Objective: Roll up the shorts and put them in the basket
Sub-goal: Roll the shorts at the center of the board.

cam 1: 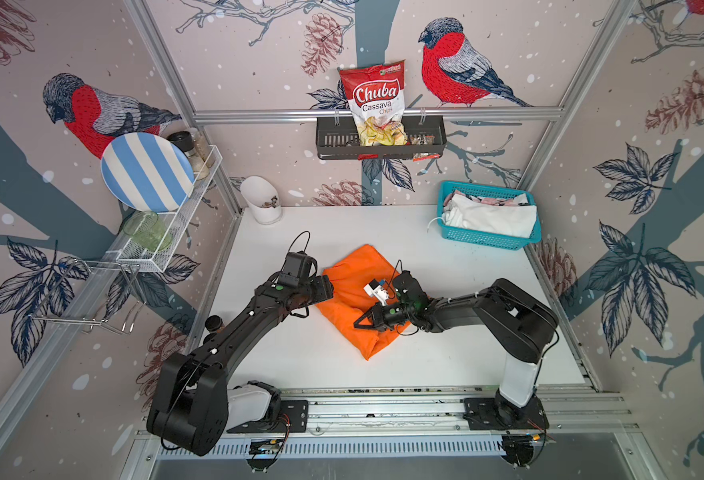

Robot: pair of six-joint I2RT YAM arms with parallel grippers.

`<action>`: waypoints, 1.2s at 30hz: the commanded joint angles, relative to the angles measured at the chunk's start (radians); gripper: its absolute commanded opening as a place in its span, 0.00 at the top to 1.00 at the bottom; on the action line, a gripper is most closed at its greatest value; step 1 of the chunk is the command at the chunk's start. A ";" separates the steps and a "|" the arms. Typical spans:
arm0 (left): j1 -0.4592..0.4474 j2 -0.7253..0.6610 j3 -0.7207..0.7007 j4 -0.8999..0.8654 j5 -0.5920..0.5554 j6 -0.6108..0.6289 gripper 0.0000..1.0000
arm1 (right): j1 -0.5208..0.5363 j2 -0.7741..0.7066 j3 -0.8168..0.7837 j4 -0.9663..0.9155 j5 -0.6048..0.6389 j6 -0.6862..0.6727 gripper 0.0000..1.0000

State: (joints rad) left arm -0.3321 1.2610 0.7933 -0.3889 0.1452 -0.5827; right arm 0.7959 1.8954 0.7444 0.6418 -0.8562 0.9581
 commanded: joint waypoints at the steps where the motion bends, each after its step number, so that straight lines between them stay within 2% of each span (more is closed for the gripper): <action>1: 0.000 -0.001 -0.020 -0.014 0.027 -0.033 0.29 | -0.042 0.065 -0.047 0.231 -0.023 0.156 1.00; 6: -0.021 -0.005 -0.044 0.017 0.048 -0.064 0.29 | -0.070 0.136 -0.126 0.319 0.021 0.196 0.98; 11: -0.053 0.067 -0.048 0.063 0.047 -0.071 0.29 | -0.068 0.100 -0.144 0.230 0.078 0.133 0.77; 16: -0.064 0.166 0.000 0.080 0.008 -0.050 0.30 | -0.054 -0.030 -0.067 -0.140 0.212 -0.076 0.63; 18: -0.064 0.194 0.020 0.063 -0.040 -0.040 0.30 | -0.039 -0.092 -0.014 -0.323 0.313 -0.176 0.51; 24: -0.059 0.262 0.030 0.065 -0.063 -0.017 0.31 | 0.040 -0.239 0.149 -0.769 0.665 -0.374 0.30; 27: -0.058 0.268 0.024 0.071 -0.053 -0.015 0.32 | 0.109 -0.282 0.242 -0.911 0.826 -0.418 0.31; 29: -0.058 0.264 0.017 0.077 -0.049 -0.011 0.32 | 0.156 -0.293 0.295 -0.969 0.883 -0.427 0.34; 34: -0.058 0.261 0.016 0.075 -0.044 -0.009 0.32 | 0.236 -0.278 0.351 -1.001 0.910 -0.431 0.57; 36: -0.058 0.262 0.017 0.077 -0.042 -0.007 0.32 | 0.240 -0.254 0.331 -0.982 0.907 -0.427 0.70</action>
State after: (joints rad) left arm -0.3927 1.5272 0.8112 -0.3218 0.1032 -0.6010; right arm 1.0321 1.6196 1.0859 -0.2821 -0.0093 0.5491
